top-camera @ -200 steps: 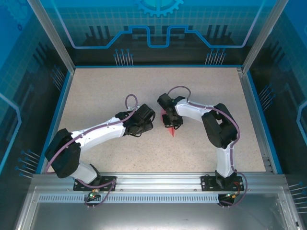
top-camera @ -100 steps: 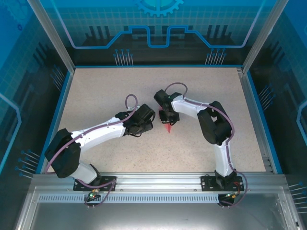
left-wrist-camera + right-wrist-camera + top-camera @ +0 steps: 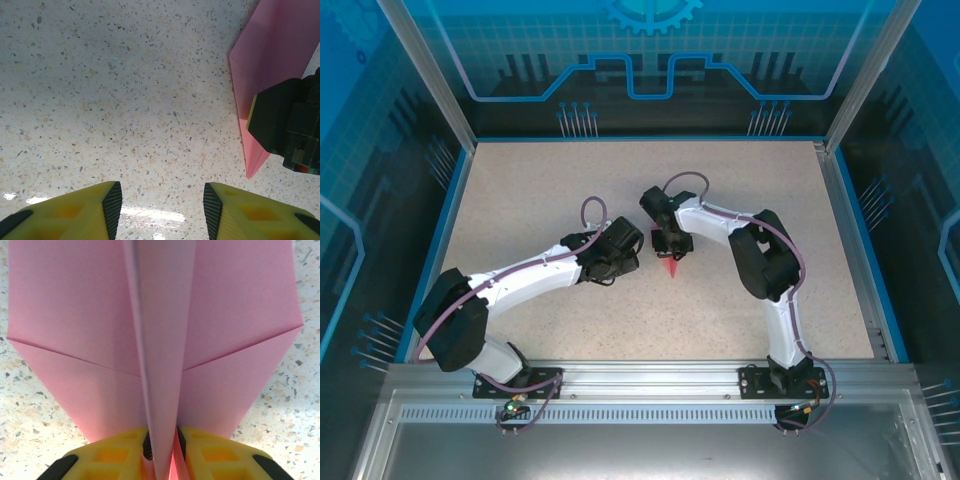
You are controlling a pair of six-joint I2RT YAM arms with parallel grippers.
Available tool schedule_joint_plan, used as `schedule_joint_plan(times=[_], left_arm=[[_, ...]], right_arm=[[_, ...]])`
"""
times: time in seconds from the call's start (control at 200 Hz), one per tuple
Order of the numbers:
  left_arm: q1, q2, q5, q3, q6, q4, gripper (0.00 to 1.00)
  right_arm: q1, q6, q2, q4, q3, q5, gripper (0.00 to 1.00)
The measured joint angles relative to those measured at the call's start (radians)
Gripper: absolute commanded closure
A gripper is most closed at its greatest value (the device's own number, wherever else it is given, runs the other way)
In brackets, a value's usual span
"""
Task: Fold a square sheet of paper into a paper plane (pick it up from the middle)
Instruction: Move the paper plane to the center of the table, then reset both arms
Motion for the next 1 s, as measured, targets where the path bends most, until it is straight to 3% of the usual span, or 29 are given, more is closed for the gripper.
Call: schedule_joint_plan(times=[0.32, 0.63, 0.95, 1.0], left_arm=[[0.002, 0.0, -0.009, 0.0, 0.0, -0.008, 0.5], [0.006, -0.01, -0.037, 0.0, 0.002, -0.025, 0.5], [0.014, -0.06, -0.072, 0.0, 0.009, -0.036, 0.48], [0.023, -0.064, -0.08, -0.001, 0.016, -0.04, 0.47]], right_arm=[[0.0, 0.006, 0.009, -0.016, 0.014, 0.003, 0.67], [0.0, -0.018, -0.027, -0.005, -0.011, -0.007, 0.48], [0.0, -0.063, -0.299, -0.005, -0.06, 0.004, 0.32], [-0.002, -0.077, -0.364, 0.005, -0.084, 0.027, 0.25]])
